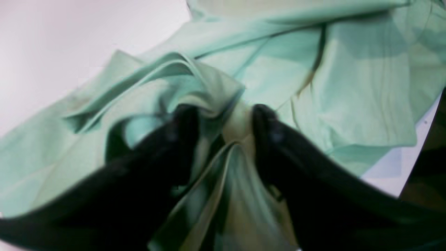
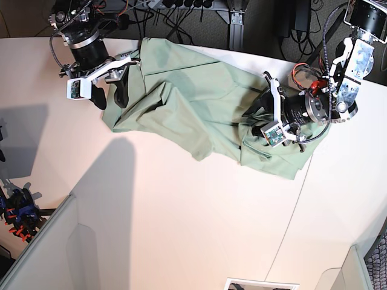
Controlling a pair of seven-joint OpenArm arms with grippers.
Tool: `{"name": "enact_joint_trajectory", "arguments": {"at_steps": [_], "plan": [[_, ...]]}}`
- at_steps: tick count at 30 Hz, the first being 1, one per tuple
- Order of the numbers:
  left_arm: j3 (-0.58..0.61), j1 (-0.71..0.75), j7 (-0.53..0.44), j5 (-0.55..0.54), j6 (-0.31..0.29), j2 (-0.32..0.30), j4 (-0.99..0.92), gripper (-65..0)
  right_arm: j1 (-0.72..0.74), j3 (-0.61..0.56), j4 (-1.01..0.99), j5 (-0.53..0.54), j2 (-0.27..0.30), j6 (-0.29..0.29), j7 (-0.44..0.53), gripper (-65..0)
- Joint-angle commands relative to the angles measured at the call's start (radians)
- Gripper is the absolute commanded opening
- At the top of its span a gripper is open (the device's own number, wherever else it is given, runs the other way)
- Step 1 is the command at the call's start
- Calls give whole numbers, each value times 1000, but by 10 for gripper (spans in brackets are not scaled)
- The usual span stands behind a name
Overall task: Fold the T-shirt properly
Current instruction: 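Lift the hem end with the left gripper and fold it toward the right gripper, then lower the folded hem end with the left gripper onto the strip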
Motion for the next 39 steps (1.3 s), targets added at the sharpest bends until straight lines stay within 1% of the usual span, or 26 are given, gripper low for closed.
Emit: {"name": "enact_joint_trajectory", "arguments": {"at_steps": [1,4,6,8,10,12,14,16,17,18,20,21,22,27,30,32,36,39], "plan": [[-5,-16,-26,-35,1,-3,11,-318,2,7,18,8,10,-3,31,-353],[-5,-16,-26,-127,-12,-2,13,-319,2,7,18,8,10,-3,35,-353],[-5,-16,-26,-204,-12,-3,20,-319,2,7,18,8,10,-3,35,-353],[-5,-16,-25,-255,-12,-3,37,-319,2,7,18,8,10,-3,35,-353],[-5,-16,-24,-261,-12,-3,72,-319,2,7,18,8,10,-3,35,-353],[-20,-16,-17,-245,-12,-3,112,-319,2,7,18,8,10,-3,35,-353],[-61,-16,-13,-211,-12,-3,142,-319,2,7,18,8,10,-3,35,-353],[-123,-16,-13,-200,-12,-3,146,-321,2,7,18,8,10,-3,35,-353],[-156,-16,-9,-196,-12,-3,143,-333,2,7,18,8,10,-3,35,-353],[-187,-16,-5,-188,-12,-3,140,-382,2,7,18,8,10,-3,35,-353],[-249,-16,5,-165,14,-4,131,-535,2,7,18,9,10,-3,39,-353],[-275,-16,5,-166,14,-7,123,-580,2,7,18,9,10,-3,39,-353],[-294,-16,5,-167,12,-11,115,-591,2,7,18,8,10,-3,39,-353],[-309,8,5,-162,12,-60,92,-584,2,7,18,9,10,-3,39,-353],[-309,32,5,-119,13,-81,92,-567,2,7,18,9,10,-3,42,-353],[-309,52,0,-117,12,-95,92,-528,2,7,18,8,10,-3,42,-353],[-312,84,-34,-117,-12,-119,92,-453,2,7,18,8,10,-3,42,-353],[-330,84,-22,-119,-12,-143,92,-388,2,7,18,8,10,-3,42,-353]]}}
